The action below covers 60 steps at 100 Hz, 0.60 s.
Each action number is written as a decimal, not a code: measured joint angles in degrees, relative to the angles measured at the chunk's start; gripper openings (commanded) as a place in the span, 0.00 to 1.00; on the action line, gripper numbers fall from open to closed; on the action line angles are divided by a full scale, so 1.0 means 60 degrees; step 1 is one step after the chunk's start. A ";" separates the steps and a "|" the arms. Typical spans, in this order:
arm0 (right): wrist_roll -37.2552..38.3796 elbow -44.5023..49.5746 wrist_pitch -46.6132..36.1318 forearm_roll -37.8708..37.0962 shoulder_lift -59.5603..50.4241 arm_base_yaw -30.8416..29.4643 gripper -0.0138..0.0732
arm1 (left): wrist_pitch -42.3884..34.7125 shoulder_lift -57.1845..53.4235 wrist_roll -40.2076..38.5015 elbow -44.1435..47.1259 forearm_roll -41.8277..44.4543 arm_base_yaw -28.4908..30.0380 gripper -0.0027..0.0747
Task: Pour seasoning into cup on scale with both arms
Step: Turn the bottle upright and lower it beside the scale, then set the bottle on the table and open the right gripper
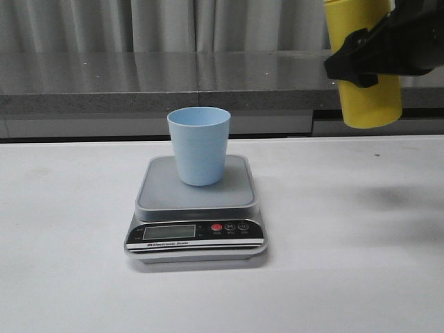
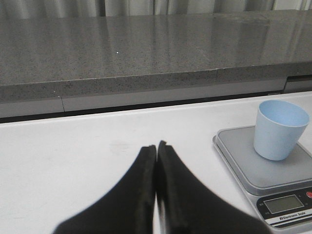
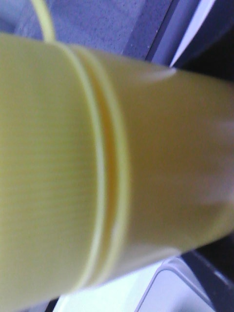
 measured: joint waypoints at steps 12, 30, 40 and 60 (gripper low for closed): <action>0.0000 0.0738 -0.1212 0.0090 0.0000 0.0000 0.42 | 0.0000 0.0000 0.0000 0.0000 0.0000 0.0000 0.01; 0.0000 0.1328 -0.2246 0.0228 0.0335 0.0000 0.42 | 0.0000 0.0000 0.0000 0.0000 0.0000 0.0000 0.01; 0.0021 0.1387 -0.2961 0.0254 0.0876 0.0000 0.42 | 0.0000 0.0000 0.0000 0.0000 0.0000 0.0000 0.01; 0.0268 0.1387 -0.4331 0.0270 0.2172 0.0000 0.42 | 0.0000 0.0000 0.0000 0.0000 0.0000 0.0000 0.01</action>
